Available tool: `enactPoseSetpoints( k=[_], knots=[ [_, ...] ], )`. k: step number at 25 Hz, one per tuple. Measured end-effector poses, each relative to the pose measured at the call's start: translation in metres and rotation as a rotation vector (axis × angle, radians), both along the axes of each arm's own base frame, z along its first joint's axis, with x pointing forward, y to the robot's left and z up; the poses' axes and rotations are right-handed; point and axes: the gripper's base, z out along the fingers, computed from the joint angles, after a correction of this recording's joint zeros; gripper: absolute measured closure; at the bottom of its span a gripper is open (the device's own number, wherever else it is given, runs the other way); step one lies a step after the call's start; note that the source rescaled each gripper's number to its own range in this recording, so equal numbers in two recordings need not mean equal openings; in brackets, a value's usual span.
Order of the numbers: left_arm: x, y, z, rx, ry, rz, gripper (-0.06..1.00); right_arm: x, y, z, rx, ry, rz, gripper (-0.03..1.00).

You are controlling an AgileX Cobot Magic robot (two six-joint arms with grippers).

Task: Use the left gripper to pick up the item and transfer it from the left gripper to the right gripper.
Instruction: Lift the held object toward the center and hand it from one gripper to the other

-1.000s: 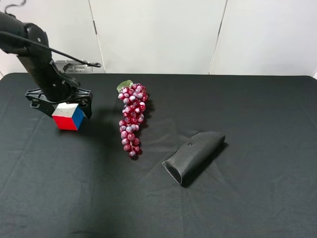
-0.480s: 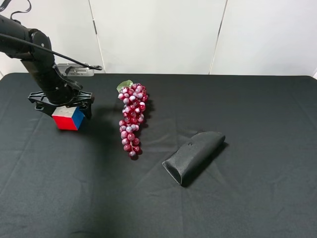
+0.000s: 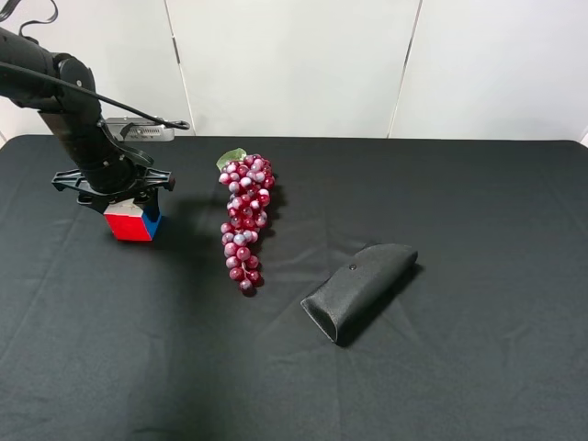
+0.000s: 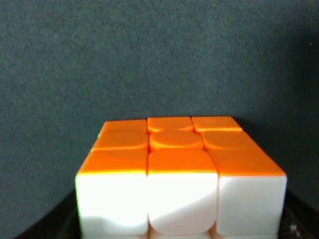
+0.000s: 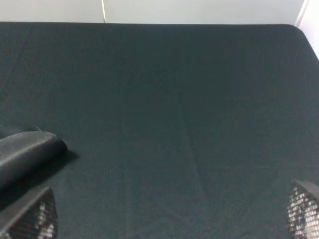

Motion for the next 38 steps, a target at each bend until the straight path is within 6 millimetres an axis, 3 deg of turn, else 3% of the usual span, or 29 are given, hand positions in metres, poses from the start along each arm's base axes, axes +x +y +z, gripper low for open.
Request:
enactPoseSetpoints(
  k=[6,15,27,38],
  knots=[
    [0.001,0.0,0.005,-0.002,-0.005,0.002,0.94,0.0,0.0,0.0,0.0,0.0,0.0,-0.03],
    [-0.005,0.001,0.064,-0.009,-0.029,-0.002,0.94,0.0,0.0,0.0,0.001,0.0,0.0,-0.03],
    [-0.034,-0.002,0.115,-0.093,0.004,0.019,0.94,0.0,0.0,0.0,0.001,0.0,0.0,-0.03],
    [-0.043,-0.021,0.126,-0.301,0.039,-0.064,0.94,0.0,0.0,0.0,0.001,0.0,0.0,-0.03]
  ],
)
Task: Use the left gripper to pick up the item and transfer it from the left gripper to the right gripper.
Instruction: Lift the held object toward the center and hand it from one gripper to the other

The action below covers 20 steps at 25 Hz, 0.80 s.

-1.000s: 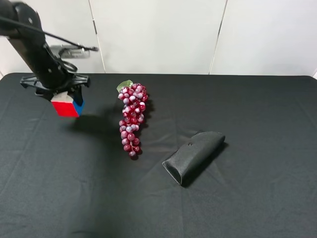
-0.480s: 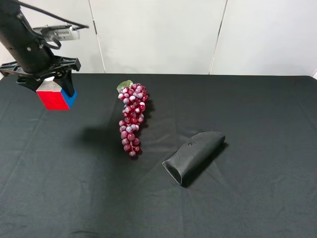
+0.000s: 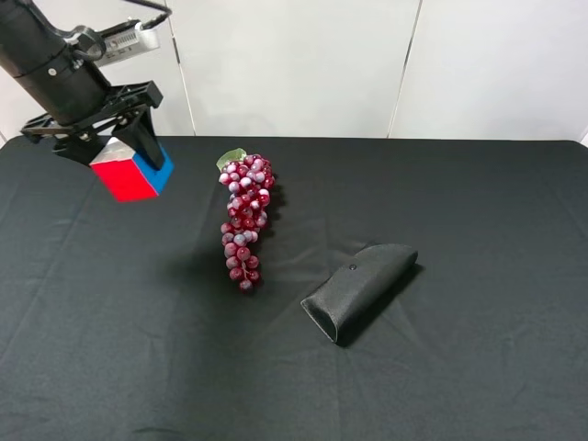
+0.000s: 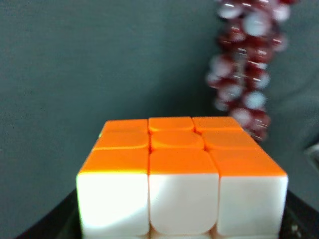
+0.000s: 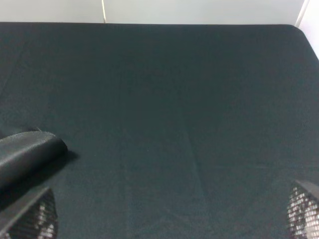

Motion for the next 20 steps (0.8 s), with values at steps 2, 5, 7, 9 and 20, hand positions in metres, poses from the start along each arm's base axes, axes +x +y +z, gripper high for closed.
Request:
enactPoseSetpoints(
  k=[2,5,7,9,20],
  knots=[
    [-0.002,-0.007,0.001,-0.024,-0.005,-0.034,0.94,0.0,0.0,0.0,0.0,0.0,0.0,-0.03],
    [-0.006,-0.022,0.001,-0.032,-0.015,-0.091,0.94,0.0,0.0,0.0,0.0,0.001,0.0,-0.03],
    [-0.008,-0.032,0.001,-0.033,-0.033,-0.124,0.94,0.0,0.0,0.0,0.0,0.0,0.0,-0.03],
    [-0.011,-0.043,0.002,-0.035,-0.049,-0.155,0.94,0.0,0.0,0.0,0.0,0.0,0.0,-0.03],
    [-0.033,-0.098,0.004,-0.075,-0.129,-0.324,0.94,0.0,0.0,0.0,0.0,0.0,0.0,-0.03]
  ],
)
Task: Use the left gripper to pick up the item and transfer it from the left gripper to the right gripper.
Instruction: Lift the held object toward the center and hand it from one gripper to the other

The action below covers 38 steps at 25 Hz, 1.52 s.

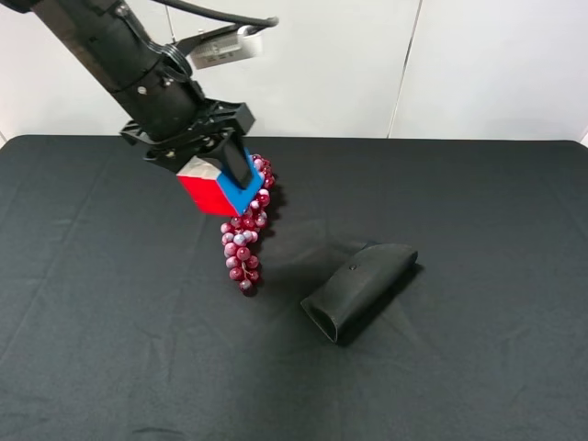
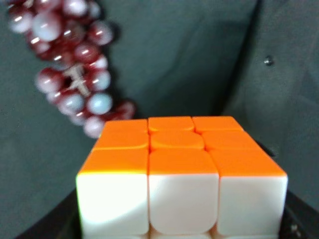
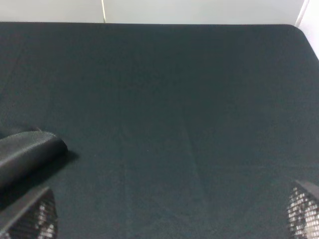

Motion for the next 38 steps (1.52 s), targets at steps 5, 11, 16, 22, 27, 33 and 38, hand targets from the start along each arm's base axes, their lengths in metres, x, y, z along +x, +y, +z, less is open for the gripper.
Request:
enactPoseSetpoints(
  k=[5,11,16,22,27,33,38],
  knots=[
    [-0.003,-0.014,0.006,-0.122,-0.012,-0.045,0.94,0.0,0.0,0.0,0.0,0.0,0.0,-0.03],
    [-0.005,-0.023,0.012,-0.25,-0.003,-0.073,0.94,0.0,0.0,0.0,0.0,0.0,0.0,-0.03],
    [-0.005,-0.03,0.004,-0.304,0.046,-0.11,0.94,0.0,0.0,0.0,0.001,0.0,0.001,-0.03],
    [-0.009,-0.036,-0.003,-0.359,0.123,-0.183,0.94,0.0,0.0,0.0,0.001,0.0,0.001,-0.03],
    [-0.012,-0.039,-0.009,-0.387,0.18,-0.241,0.94,0.0,0.0,0.0,0.001,0.0,0.001,-0.03],
    [-0.016,-0.04,-0.009,-0.419,0.208,-0.293,0.94,0.0,0.001,0.0,0.015,0.0,0.008,-0.03],
    [-0.017,-0.041,-0.007,-0.443,0.227,-0.298,0.94,0.008,0.01,0.002,0.081,0.04,0.091,-0.03]
  ],
)
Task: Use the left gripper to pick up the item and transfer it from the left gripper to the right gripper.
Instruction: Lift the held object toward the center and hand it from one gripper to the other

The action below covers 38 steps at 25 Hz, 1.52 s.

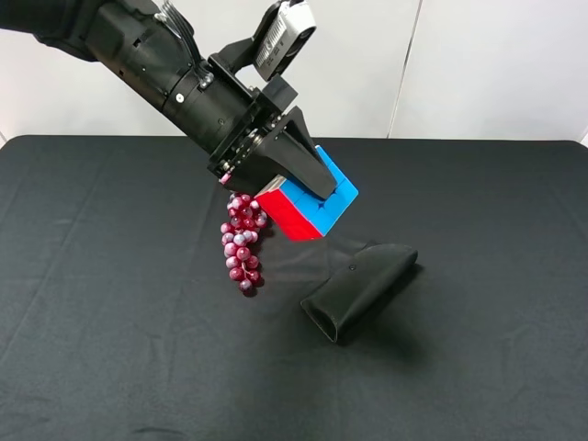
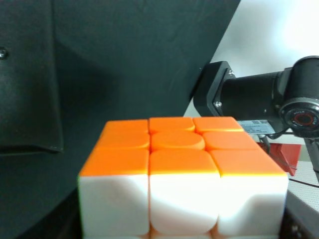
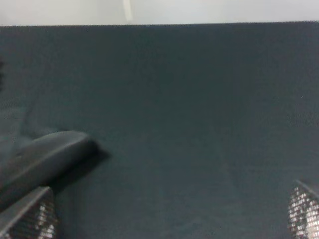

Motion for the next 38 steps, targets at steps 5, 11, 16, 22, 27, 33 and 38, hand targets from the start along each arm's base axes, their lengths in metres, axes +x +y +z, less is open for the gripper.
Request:
enactPoseSetpoints(
  k=[5,11,16,22,27,33,38],
  knots=[
    [0.0,-0.002,0.002,-0.026,0.008,0.01,0.94,0.018,0.006,0.026,-0.047,-0.01,0.117,-0.03],
    [0.0,-0.003,0.003,-0.046,0.01,0.013,0.94,0.035,0.016,0.043,-0.082,-0.042,0.34,-0.03],
    [0.001,-0.004,0.005,-0.061,0.017,0.022,0.94,0.053,0.029,0.04,-0.096,0.02,0.515,-0.03],
    [0.001,-0.005,0.006,-0.073,0.019,0.034,0.94,0.076,0.051,0.035,-0.131,0.067,0.665,-0.03],
    [0.003,-0.005,0.006,-0.075,0.011,0.049,0.94,0.093,0.073,0.031,-0.165,0.104,0.769,-0.03],
    [0.004,-0.005,0.005,-0.073,0.003,0.06,0.94,0.114,0.102,0.047,-0.222,0.105,0.856,-0.03],
    [0.005,-0.005,0.005,-0.071,0.0,0.07,0.94,0.127,0.122,0.049,-0.268,0.125,0.903,-0.03]
  ],
)
